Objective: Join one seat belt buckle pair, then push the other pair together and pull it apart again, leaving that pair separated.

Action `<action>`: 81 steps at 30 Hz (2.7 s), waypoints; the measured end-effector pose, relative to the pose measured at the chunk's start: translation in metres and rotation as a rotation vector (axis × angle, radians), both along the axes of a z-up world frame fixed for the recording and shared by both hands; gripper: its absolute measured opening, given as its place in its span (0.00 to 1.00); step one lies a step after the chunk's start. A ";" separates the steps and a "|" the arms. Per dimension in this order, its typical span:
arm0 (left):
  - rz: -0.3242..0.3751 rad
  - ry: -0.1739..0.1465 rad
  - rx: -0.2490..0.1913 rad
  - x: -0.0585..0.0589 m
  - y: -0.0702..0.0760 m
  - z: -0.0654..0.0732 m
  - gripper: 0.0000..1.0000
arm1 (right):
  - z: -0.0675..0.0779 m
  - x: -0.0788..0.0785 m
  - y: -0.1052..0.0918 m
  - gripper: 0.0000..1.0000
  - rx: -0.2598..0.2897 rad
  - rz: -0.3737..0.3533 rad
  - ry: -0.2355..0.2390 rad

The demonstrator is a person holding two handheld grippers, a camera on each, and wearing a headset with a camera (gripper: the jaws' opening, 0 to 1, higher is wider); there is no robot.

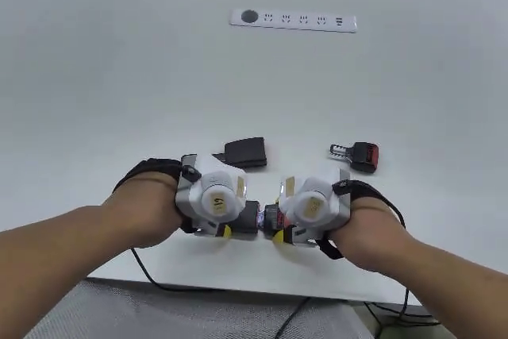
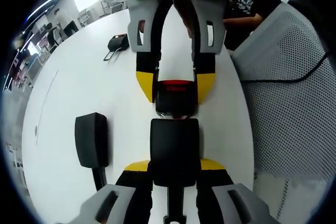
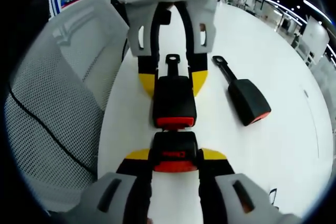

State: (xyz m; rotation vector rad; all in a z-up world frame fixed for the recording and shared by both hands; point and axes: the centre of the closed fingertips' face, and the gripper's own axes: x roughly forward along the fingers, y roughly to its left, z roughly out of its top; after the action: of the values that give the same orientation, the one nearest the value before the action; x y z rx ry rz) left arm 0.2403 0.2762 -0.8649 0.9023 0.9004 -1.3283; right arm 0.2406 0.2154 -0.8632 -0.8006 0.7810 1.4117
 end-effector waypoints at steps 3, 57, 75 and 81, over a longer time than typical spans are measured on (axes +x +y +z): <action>0.027 0.004 -0.019 0.001 0.002 0.001 0.31 | 0.000 0.000 -0.001 0.32 0.003 0.007 0.003; 0.174 -0.021 -0.069 0.104 -0.001 0.044 0.44 | 0.033 0.087 -0.084 0.35 -0.046 -0.057 -0.067; 0.123 0.026 -0.003 0.114 -0.003 0.018 0.43 | 0.028 0.122 -0.148 0.35 -0.108 -0.113 -0.064; 0.076 0.042 0.014 0.109 0.001 0.012 0.34 | 0.016 0.123 -0.152 0.34 -0.130 -0.090 -0.054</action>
State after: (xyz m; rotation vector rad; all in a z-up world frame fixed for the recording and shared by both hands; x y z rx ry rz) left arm 0.3490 0.2768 -0.8529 0.8456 0.9679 -1.2812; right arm 0.3634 0.0634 -0.8471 -0.8891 0.8627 1.2645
